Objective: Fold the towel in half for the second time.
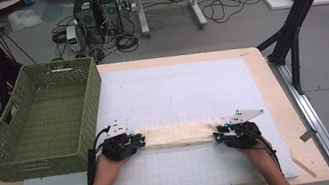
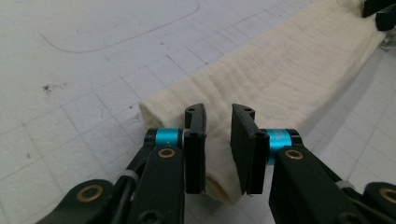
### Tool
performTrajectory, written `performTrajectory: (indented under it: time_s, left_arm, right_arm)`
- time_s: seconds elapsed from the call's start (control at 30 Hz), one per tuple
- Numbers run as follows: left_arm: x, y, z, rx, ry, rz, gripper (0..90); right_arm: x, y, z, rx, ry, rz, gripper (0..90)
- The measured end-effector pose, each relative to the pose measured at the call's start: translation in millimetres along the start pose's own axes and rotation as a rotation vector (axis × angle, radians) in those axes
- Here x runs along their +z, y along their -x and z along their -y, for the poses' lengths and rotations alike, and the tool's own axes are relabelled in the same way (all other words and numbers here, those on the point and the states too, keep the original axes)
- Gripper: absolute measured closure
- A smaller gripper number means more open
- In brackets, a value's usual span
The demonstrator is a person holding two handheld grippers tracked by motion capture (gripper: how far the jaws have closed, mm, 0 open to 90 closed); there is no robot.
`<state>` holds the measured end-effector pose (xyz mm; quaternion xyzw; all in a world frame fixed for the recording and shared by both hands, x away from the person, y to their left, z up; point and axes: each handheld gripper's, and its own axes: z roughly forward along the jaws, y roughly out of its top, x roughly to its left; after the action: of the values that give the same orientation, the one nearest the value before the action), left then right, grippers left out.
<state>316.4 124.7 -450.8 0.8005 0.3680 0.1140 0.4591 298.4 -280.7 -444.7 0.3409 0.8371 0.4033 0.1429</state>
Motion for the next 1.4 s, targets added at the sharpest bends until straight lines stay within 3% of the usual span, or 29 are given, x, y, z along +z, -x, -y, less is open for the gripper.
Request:
performTrajectory:
  time_s: [0.13, 0.23, 0.37, 0.43, 0.53, 0.63, 0.73, 0.87, 0.97, 1.03, 1.07, 1.27, 1.4]
  left_arm:
    - [0.1, 2.4, 0.5, 0.019, -0.007, -0.013, 75.2]
    - [-0.3, 3.4, 0.8, 0.03, -0.011, -0.019, 75.3]
    - [-1.9, 2.0, 1.1, 0.021, -0.011, -0.014, 74.9]
    - [-3.8, 0.1, 1.5, -0.002, 0.005, 0.0, 70.9]
    - [-10.5, -4.5, -0.4, -0.016, 0.049, 0.03, 63.6]
    - [-18.7, -6.1, -4.0, -0.025, 0.131, 0.021, 58.2]
    - [-24.2, -6.1, -6.8, -0.032, 0.194, 0.0, 46.4]
    - [-29.3, -4.7, -10.9, -0.032, 0.247, -0.039, 34.9]
    - [-34.1, -3.4, -13.9, -0.033, 0.302, -0.054, 27.3]
    - [-36.9, -1.4, -14.9, -0.027, 0.338, -0.09, 22.8]
    - [-37.7, -1.4, -15.1, -0.029, 0.349, -0.097, 18.2]
    - [-39.4, -3.6, -12.9, -0.022, 0.353, -0.089, 18.4]
    - [-39.8, -6.0, -12.4, -0.031, 0.352, -0.089, 20.1]
  right_arm:
    - [-5.0, 3.1, 4.1, -0.012, -0.012, 0.018, 65.2]
    - [-7.1, 8.4, 8.3, 0.021, -0.015, 0.014, 62.1]
    - [-8.0, 7.7, 7.5, 0.012, -0.018, 0.014, 61.2]
    - [-11.4, 8.4, 6.2, 0.006, -0.009, 0.01, 58.1]
    - [-22.6, 10.6, 5.1, 0.017, 0.048, 0.029, 52.8]
    - [-35.6, 14.0, 5.2, 0.039, 0.115, 0.069, 47.5]
    - [-45.6, 15.3, 7.1, 0.062, 0.157, 0.117, 39.8]
    - [-54.1, 13.9, 9.9, 0.059, 0.165, 0.182, 35.7]
    - [-57.1, 12.2, 11.6, 0.077, 0.167, 0.207, 28.3]
    - [-58.7, 11.3, 12.8, 0.089, 0.167, 0.22, 24.1]
    - [-59.2, 10.4, 13.2, 0.09, 0.165, 0.24, 20.2]
    - [-61.4, 12.1, 15.2, 0.108, 0.182, 0.293, 12.1]
    - [-59.8, 15.2, 15.6, 0.135, 0.194, 0.296, 12.0]
